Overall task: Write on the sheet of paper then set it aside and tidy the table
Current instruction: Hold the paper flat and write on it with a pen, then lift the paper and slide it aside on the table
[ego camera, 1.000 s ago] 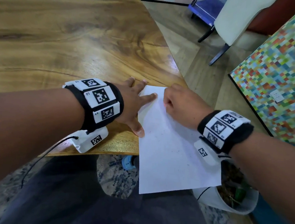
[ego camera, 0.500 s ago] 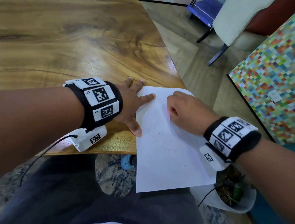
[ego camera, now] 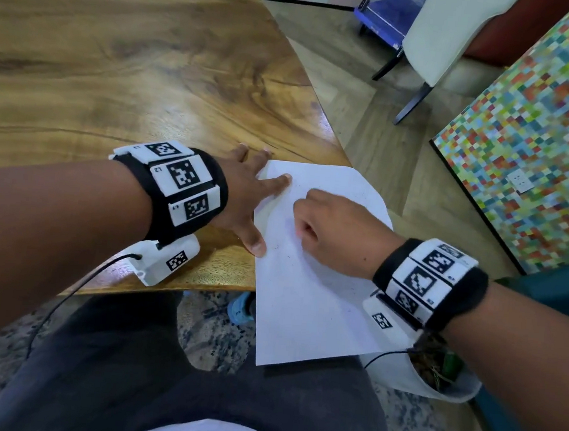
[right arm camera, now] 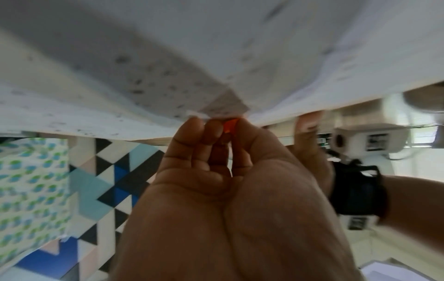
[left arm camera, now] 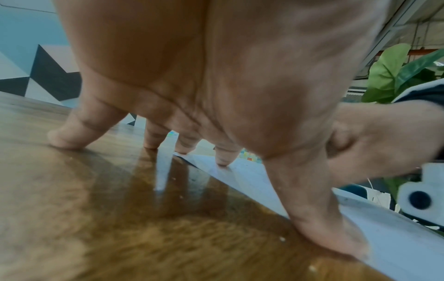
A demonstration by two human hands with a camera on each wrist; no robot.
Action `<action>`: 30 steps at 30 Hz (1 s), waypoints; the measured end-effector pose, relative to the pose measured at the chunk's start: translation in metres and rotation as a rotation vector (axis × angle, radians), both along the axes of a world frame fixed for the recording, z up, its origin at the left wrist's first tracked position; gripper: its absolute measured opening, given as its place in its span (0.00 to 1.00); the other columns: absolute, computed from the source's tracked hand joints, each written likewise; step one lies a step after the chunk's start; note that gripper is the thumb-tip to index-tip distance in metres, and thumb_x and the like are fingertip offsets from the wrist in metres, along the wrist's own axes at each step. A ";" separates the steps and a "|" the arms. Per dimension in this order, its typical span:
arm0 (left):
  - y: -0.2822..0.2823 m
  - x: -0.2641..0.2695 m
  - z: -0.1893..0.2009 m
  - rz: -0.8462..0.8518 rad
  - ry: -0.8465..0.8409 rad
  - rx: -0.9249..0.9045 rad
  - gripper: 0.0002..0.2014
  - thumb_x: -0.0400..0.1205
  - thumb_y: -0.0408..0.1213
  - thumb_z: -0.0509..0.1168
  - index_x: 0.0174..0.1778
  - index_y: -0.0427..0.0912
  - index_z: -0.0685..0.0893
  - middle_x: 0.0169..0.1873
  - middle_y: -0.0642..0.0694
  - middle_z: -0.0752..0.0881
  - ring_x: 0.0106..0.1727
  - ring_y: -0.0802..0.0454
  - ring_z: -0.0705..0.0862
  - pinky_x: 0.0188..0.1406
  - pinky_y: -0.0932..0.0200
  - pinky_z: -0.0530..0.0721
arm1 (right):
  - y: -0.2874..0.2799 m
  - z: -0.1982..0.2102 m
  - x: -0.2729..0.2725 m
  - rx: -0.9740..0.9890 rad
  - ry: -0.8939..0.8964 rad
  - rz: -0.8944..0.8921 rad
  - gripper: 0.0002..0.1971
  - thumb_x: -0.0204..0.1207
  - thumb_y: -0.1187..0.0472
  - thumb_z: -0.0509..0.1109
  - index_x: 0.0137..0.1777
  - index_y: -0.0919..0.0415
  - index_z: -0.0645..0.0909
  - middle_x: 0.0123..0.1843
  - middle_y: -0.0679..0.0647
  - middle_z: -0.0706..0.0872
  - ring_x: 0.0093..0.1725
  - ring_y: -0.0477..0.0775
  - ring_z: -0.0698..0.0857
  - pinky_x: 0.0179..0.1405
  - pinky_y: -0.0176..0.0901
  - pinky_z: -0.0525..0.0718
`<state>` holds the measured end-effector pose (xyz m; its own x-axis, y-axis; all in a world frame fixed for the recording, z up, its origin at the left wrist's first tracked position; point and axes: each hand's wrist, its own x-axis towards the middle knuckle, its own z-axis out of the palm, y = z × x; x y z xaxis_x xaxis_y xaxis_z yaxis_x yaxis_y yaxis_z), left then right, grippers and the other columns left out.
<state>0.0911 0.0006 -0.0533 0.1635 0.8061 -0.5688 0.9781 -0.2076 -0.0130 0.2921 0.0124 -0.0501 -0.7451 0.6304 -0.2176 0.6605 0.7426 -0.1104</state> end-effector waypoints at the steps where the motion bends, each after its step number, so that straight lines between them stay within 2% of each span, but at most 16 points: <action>1: 0.000 0.000 0.000 -0.003 0.002 0.004 0.66 0.64 0.78 0.71 0.87 0.65 0.32 0.88 0.45 0.30 0.88 0.34 0.33 0.77 0.22 0.62 | 0.009 0.000 -0.003 0.025 0.011 -0.050 0.06 0.78 0.60 0.60 0.39 0.52 0.69 0.43 0.50 0.75 0.41 0.55 0.78 0.39 0.48 0.77; 5: -0.001 0.000 -0.001 -0.006 0.008 0.011 0.66 0.63 0.79 0.70 0.86 0.66 0.32 0.88 0.46 0.30 0.88 0.34 0.34 0.78 0.21 0.63 | 0.045 0.001 -0.012 0.084 0.076 -0.246 0.05 0.77 0.63 0.61 0.43 0.53 0.74 0.48 0.50 0.77 0.46 0.55 0.80 0.45 0.48 0.80; 9: -0.002 0.000 0.002 -0.005 0.007 0.014 0.67 0.63 0.79 0.70 0.87 0.66 0.33 0.88 0.46 0.31 0.88 0.35 0.34 0.78 0.22 0.61 | 0.045 0.002 -0.015 0.081 0.086 -0.271 0.03 0.77 0.64 0.62 0.45 0.55 0.76 0.49 0.50 0.78 0.46 0.53 0.78 0.44 0.45 0.78; 12: 0.002 -0.001 0.002 0.026 -0.028 0.012 0.66 0.63 0.76 0.73 0.88 0.65 0.36 0.89 0.46 0.32 0.89 0.36 0.34 0.80 0.24 0.59 | 0.036 0.003 -0.008 0.006 0.209 -0.321 0.03 0.75 0.63 0.65 0.43 0.54 0.78 0.46 0.47 0.80 0.46 0.51 0.79 0.43 0.41 0.77; 15: 0.003 -0.002 0.004 0.043 -0.069 0.047 0.60 0.68 0.72 0.73 0.89 0.64 0.44 0.90 0.46 0.38 0.90 0.38 0.40 0.82 0.27 0.61 | 0.030 0.010 -0.006 -0.139 0.413 -0.426 0.01 0.75 0.60 0.70 0.42 0.54 0.82 0.39 0.42 0.83 0.42 0.46 0.81 0.39 0.36 0.78; 17: 0.003 -0.003 0.007 0.035 -0.047 0.078 0.53 0.74 0.70 0.71 0.89 0.63 0.47 0.90 0.47 0.40 0.90 0.41 0.43 0.79 0.27 0.63 | 0.027 0.014 -0.009 -0.198 0.502 -0.461 0.02 0.74 0.58 0.73 0.41 0.53 0.84 0.38 0.42 0.85 0.39 0.43 0.82 0.37 0.33 0.79; 19: 0.002 -0.006 0.010 0.049 0.005 0.094 0.50 0.76 0.69 0.69 0.89 0.65 0.47 0.90 0.49 0.41 0.90 0.42 0.45 0.76 0.25 0.65 | 0.026 0.015 -0.013 -0.241 0.546 -0.482 0.03 0.74 0.57 0.74 0.40 0.53 0.85 0.37 0.42 0.86 0.36 0.43 0.83 0.36 0.35 0.81; 21: 0.003 -0.013 0.015 0.085 0.037 0.106 0.48 0.77 0.67 0.69 0.88 0.68 0.48 0.90 0.49 0.41 0.90 0.40 0.45 0.76 0.24 0.64 | 0.025 0.013 -0.018 -0.267 0.557 -0.497 0.02 0.73 0.57 0.74 0.39 0.53 0.85 0.37 0.43 0.86 0.35 0.44 0.84 0.37 0.40 0.85; 23: 0.004 -0.022 0.019 0.130 0.017 0.145 0.46 0.78 0.64 0.70 0.88 0.69 0.50 0.90 0.49 0.43 0.90 0.39 0.47 0.78 0.24 0.65 | 0.025 0.010 -0.023 -0.283 0.554 -0.505 0.03 0.73 0.58 0.74 0.39 0.53 0.84 0.35 0.43 0.85 0.33 0.44 0.83 0.35 0.40 0.81; 24: 0.003 -0.024 0.021 0.143 -0.034 0.187 0.45 0.78 0.63 0.71 0.87 0.69 0.53 0.89 0.48 0.49 0.89 0.40 0.53 0.78 0.28 0.68 | 0.024 0.009 -0.027 -0.300 0.565 -0.517 0.04 0.73 0.58 0.74 0.39 0.54 0.83 0.35 0.43 0.85 0.32 0.44 0.83 0.34 0.38 0.79; 25: 0.001 -0.025 0.024 0.150 -0.125 0.234 0.43 0.78 0.61 0.72 0.87 0.67 0.58 0.86 0.47 0.59 0.85 0.41 0.63 0.75 0.34 0.72 | 0.024 0.008 -0.031 -0.336 0.597 -0.541 0.04 0.73 0.58 0.75 0.38 0.54 0.83 0.35 0.45 0.86 0.32 0.46 0.84 0.33 0.38 0.78; 27: -0.007 -0.025 0.030 0.194 -0.391 0.307 0.35 0.78 0.57 0.74 0.82 0.61 0.72 0.69 0.51 0.79 0.67 0.48 0.79 0.65 0.49 0.79 | 0.021 0.011 -0.041 -0.471 0.734 -0.591 0.05 0.73 0.61 0.76 0.40 0.60 0.82 0.37 0.55 0.88 0.34 0.52 0.86 0.33 0.45 0.85; 28: -0.011 -0.024 0.033 0.234 -0.499 0.337 0.29 0.79 0.54 0.75 0.77 0.58 0.78 0.60 0.55 0.84 0.59 0.52 0.81 0.58 0.54 0.79 | 0.020 0.012 -0.047 -0.548 0.821 -0.599 0.05 0.73 0.64 0.76 0.40 0.63 0.82 0.38 0.61 0.88 0.36 0.56 0.87 0.36 0.48 0.87; 30: -0.017 -0.024 0.036 0.310 -0.589 0.415 0.17 0.80 0.50 0.75 0.64 0.53 0.85 0.44 0.58 0.87 0.49 0.53 0.82 0.45 0.57 0.77 | 0.015 0.017 -0.057 -0.677 0.943 -0.588 0.06 0.75 0.70 0.74 0.40 0.64 0.81 0.38 0.65 0.86 0.38 0.59 0.88 0.42 0.50 0.89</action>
